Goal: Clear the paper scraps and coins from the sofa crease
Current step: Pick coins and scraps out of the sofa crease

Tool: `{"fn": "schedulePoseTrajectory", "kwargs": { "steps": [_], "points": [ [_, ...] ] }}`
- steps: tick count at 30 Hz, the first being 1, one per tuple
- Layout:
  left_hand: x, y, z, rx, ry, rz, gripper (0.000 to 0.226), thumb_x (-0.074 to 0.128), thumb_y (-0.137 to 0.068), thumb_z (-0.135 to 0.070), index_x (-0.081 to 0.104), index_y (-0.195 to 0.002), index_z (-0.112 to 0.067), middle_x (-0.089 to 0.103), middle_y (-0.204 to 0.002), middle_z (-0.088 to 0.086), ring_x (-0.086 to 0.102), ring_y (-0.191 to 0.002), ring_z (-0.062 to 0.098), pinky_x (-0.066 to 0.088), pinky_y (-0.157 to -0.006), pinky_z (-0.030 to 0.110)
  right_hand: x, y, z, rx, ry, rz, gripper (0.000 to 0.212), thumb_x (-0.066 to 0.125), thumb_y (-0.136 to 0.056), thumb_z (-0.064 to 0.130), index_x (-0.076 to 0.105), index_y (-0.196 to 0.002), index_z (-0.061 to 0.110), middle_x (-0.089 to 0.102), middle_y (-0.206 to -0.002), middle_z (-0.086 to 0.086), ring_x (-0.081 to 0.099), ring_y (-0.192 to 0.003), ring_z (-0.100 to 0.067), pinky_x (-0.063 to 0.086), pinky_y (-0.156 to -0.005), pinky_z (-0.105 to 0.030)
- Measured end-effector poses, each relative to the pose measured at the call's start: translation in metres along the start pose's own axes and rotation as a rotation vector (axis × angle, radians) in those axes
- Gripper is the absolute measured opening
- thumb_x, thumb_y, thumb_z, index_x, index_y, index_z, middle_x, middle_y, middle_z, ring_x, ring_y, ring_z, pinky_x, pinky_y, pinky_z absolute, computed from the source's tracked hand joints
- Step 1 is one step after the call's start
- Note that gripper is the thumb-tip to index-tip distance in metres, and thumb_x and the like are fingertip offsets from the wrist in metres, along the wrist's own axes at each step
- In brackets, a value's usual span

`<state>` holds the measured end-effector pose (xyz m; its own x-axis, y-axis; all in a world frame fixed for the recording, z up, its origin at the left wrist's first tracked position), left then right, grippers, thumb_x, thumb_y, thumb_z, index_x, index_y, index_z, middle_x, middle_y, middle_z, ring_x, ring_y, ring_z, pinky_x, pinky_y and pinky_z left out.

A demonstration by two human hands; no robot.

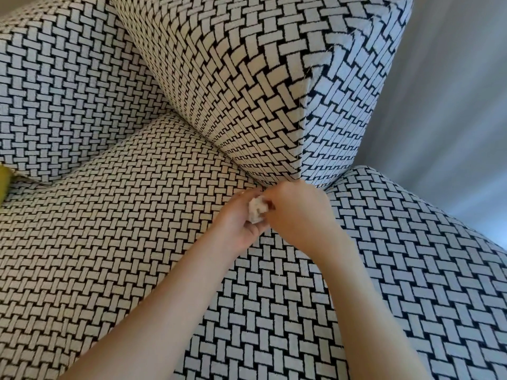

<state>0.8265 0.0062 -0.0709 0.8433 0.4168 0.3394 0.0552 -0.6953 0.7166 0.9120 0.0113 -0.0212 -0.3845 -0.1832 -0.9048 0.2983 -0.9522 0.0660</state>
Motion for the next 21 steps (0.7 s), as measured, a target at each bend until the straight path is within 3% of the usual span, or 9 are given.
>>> {"fn": "schedulePoseTrajectory", "kwargs": {
  "steps": [2,6,9,11,13,15,16,18,21],
  "points": [
    [0.0,-0.005,-0.006,0.082,-0.06,0.015,0.012,0.045,-0.095,-0.006,0.052,-0.087,-0.012,0.048,-0.068,0.004,0.049,-0.04,0.01,0.04,-0.032,0.013,0.002,0.003,0.002,-0.118,-0.026,0.069,0.019,0.045,-0.092,0.021,0.064,-0.093,0.019,0.047,-0.067,0.006,0.048,-0.072,-0.018,0.041,-0.066,-0.026],
    [0.01,-0.011,-0.027,0.415,-0.505,0.028,0.023,0.049,-0.091,-0.003,0.049,-0.074,-0.017,0.046,-0.065,0.001,0.044,-0.053,0.012,0.039,-0.038,0.015,-0.005,0.01,-0.009,-0.141,-0.127,0.16,0.018,0.049,-0.092,0.026,0.065,-0.1,0.027,0.035,-0.055,0.011,0.034,-0.052,-0.004,0.038,-0.057,-0.025],
    [0.003,-0.014,-0.035,0.57,-0.796,-0.085,0.016,0.059,-0.089,-0.017,0.053,-0.075,-0.023,0.055,-0.074,-0.004,0.05,-0.06,0.009,0.04,-0.042,0.017,-0.018,0.012,-0.031,-0.003,-0.173,0.143,0.024,0.051,-0.091,0.028,0.065,-0.111,0.032,0.06,-0.078,0.014,0.047,-0.058,-0.002,0.047,-0.068,-0.024],
    [-0.002,-0.012,-0.033,0.622,-0.881,-0.09,0.006,0.064,-0.085,-0.024,0.06,-0.082,-0.023,0.062,-0.083,-0.006,0.056,-0.065,0.009,0.044,-0.046,0.012,-0.018,0.01,-0.05,0.131,-0.099,0.122,0.023,0.051,-0.091,0.026,0.067,-0.107,0.025,0.065,-0.094,0.008,0.054,-0.064,-0.006,0.048,-0.07,-0.026],
    [0.003,-0.009,-0.025,0.744,-1.135,-0.061,0.023,0.07,-0.079,-0.028,0.065,-0.099,-0.017,0.067,-0.095,-0.005,0.063,-0.076,0.012,0.047,-0.056,0.004,-0.01,0.007,-0.064,0.239,0.043,0.11,0.022,0.051,-0.088,0.023,0.066,-0.103,0.018,0.064,-0.095,0.0,0.059,-0.079,-0.018,0.045,-0.066,-0.026],
    [0.005,-0.007,-0.019,0.843,-1.242,-0.096,0.041,0.075,-0.074,-0.031,0.063,-0.108,-0.012,0.07,-0.102,-0.002,0.066,-0.086,0.014,0.055,-0.073,0.02,-0.001,0.005,-0.065,0.298,0.069,0.1,0.013,0.053,-0.085,0.024,0.062,-0.082,0.015,0.056,-0.076,0.0,0.055,-0.078,-0.023,0.04,-0.062,-0.026],
    [0.006,-0.005,-0.017,0.861,-1.234,-0.123,0.045,0.077,-0.072,-0.031,0.062,-0.109,-0.011,0.07,-0.103,0.0,0.066,-0.088,0.016,0.056,-0.077,0.029,0.002,0.004,-0.064,0.318,0.039,0.099,0.02,0.056,-0.084,0.027,0.053,-0.068,0.015,0.049,-0.067,0.001,0.052,-0.074,-0.023,0.038,-0.061,-0.026],
    [0.01,-0.004,-0.015,0.887,-1.271,-0.187,0.049,0.078,-0.07,-0.033,0.058,-0.107,-0.01,0.07,-0.098,0.003,0.065,-0.086,0.02,0.054,-0.074,0.034,0.003,0.002,-0.061,0.346,0.008,0.079,0.036,0.06,-0.081,0.036,0.04,-0.061,0.014,0.04,-0.061,0.002,0.048,-0.072,-0.023,0.036,-0.061,-0.026],
    [0.018,-0.003,-0.015,0.913,-1.322,-0.281,0.043,0.076,-0.071,-0.034,0.056,-0.1,-0.01,0.067,-0.088,0.004,0.06,-0.079,0.021,0.048,-0.064,0.029,0.002,0.001,-0.06,0.365,0.011,0.047,0.038,0.062,-0.08,0.042,0.043,-0.065,0.013,0.04,-0.06,0.003,0.048,-0.071,-0.023,0.034,-0.059,-0.025]
  ]
}}
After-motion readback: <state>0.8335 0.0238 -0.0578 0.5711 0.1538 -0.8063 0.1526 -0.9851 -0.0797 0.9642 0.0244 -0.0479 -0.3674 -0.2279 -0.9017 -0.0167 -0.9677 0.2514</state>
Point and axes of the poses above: each hand's wrist, its own y-axis away from the middle knuckle, its own x-axis out of the palm, z = x × y, the point moved 5 cm from there along -y, towards the middle knuckle
